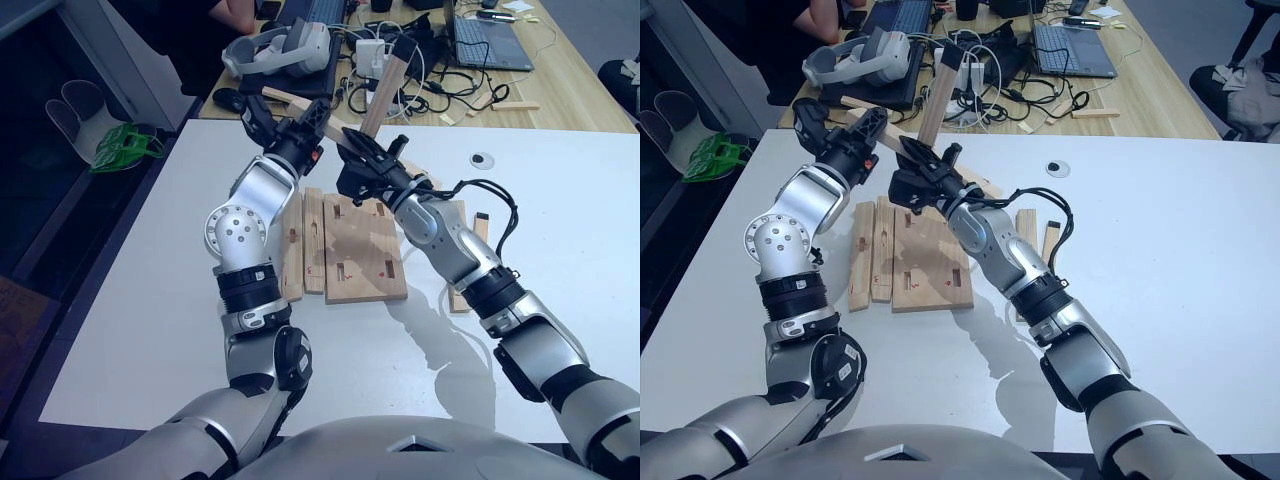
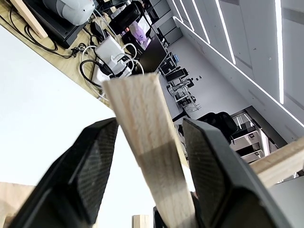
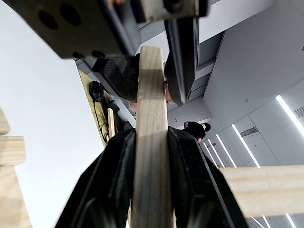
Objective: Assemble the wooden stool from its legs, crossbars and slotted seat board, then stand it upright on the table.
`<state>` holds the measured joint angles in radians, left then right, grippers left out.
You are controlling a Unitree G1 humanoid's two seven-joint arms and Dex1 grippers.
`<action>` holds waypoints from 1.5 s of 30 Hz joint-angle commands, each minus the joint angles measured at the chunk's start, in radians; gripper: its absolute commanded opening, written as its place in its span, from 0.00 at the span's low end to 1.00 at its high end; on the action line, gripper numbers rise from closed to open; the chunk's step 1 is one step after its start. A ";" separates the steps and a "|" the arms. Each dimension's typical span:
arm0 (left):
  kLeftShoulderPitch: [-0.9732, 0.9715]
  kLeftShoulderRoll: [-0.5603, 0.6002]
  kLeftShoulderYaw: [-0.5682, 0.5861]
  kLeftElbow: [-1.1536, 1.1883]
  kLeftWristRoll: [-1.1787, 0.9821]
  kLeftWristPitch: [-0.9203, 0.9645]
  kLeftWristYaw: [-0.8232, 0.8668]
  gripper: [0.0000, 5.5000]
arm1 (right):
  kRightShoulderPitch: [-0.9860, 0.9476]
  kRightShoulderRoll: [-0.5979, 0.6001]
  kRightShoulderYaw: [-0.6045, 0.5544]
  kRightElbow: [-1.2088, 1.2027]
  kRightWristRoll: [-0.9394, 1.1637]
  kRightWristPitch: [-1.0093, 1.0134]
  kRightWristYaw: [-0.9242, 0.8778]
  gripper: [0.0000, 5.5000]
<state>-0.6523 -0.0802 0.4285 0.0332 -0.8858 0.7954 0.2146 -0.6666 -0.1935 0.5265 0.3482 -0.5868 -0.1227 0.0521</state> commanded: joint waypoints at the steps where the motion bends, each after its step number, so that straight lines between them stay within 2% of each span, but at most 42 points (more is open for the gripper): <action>1: -0.011 0.002 -0.003 0.002 -0.010 0.007 0.024 0.42 | 0.002 0.006 -0.012 -0.013 -0.011 -0.011 0.003 0.17; 6: -0.025 -0.006 0.022 0.007 -0.049 0.003 0.067 0.29 | 0.001 0.010 -0.011 -0.008 -0.018 -0.013 0.010 0.17; 10: -0.054 -0.032 0.048 -0.002 -0.135 0.052 0.194 0.26 | 0.001 0.012 -0.011 -0.006 -0.023 -0.014 0.013 0.17; 20: -0.058 -0.030 0.031 -0.021 -0.202 0.055 0.281 0.23 | -0.002 0.016 -0.013 0.001 -0.023 -0.021 0.014 0.17; 26: -0.065 -0.043 0.022 -0.047 -0.195 -0.018 0.282 0.22 | -0.002 0.017 -0.010 0.008 -0.012 -0.038 0.035 0.17; 28: -0.060 -0.053 0.015 -0.063 -0.203 -0.035 0.283 0.21 | -0.001 0.015 -0.006 0.009 -0.012 -0.043 0.050 0.28; 33: -0.048 -0.077 0.000 -0.084 -0.204 -0.080 0.296 0.18 | 0.008 0.017 -0.008 0.011 0.019 -0.084 0.108 0.42; 39: -0.011 -0.028 -0.073 -0.093 -0.052 -0.170 0.249 0.18 | 0.045 0.000 0.002 -0.071 0.136 -0.129 0.302 0.59; 41: -0.012 -0.017 -0.080 -0.093 -0.024 -0.191 0.226 0.18 | 0.049 -0.019 -0.006 -0.095 0.161 -0.089 0.382 0.60; 45: -0.008 0.016 -0.113 -0.104 0.024 -0.190 0.162 0.18 | 0.050 -0.081 -0.039 -0.131 0.213 0.023 0.535 0.49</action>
<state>-0.6644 -0.0854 0.3395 -0.0557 -0.8868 0.6039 0.4056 -0.6231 -0.2366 0.5156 0.2394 -0.4003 -0.1554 0.5203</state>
